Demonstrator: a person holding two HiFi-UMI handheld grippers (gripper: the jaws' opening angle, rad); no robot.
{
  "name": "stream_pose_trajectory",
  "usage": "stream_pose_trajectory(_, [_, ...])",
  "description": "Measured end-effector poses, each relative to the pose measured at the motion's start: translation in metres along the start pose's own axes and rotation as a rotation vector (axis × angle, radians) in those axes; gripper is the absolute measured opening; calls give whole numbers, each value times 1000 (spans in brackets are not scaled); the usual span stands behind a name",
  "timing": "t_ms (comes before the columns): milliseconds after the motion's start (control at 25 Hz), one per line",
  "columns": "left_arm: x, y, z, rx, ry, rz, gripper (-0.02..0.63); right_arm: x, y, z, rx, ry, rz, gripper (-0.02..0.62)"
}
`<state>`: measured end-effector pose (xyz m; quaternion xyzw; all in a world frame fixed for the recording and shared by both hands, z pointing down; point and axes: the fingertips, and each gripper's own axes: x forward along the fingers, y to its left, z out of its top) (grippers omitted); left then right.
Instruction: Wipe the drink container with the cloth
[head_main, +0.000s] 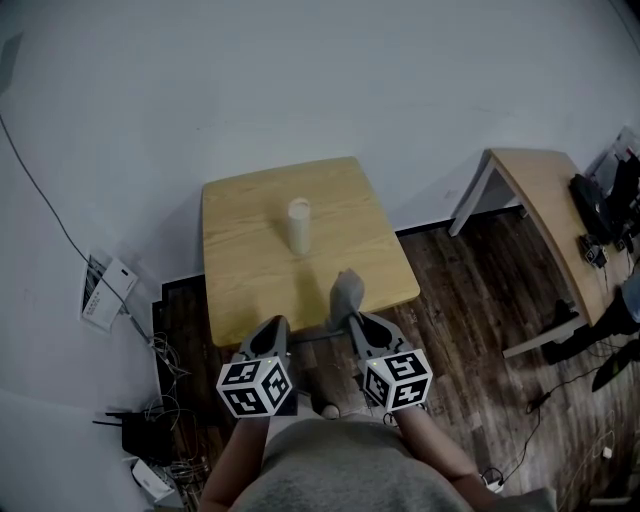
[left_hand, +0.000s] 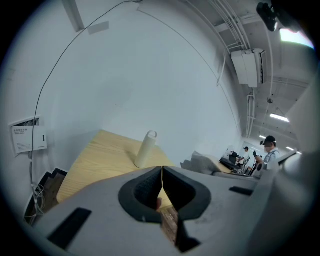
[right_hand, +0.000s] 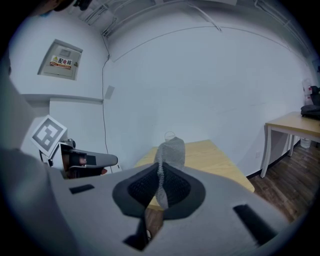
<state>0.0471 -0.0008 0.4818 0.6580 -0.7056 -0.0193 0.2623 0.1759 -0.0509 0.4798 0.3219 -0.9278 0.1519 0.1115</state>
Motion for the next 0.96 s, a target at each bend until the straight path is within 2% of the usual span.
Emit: stream_pose_trajectory(960, [3,-5,-6,-1,16,3,3,-3,0,4,-13,-21,5,8])
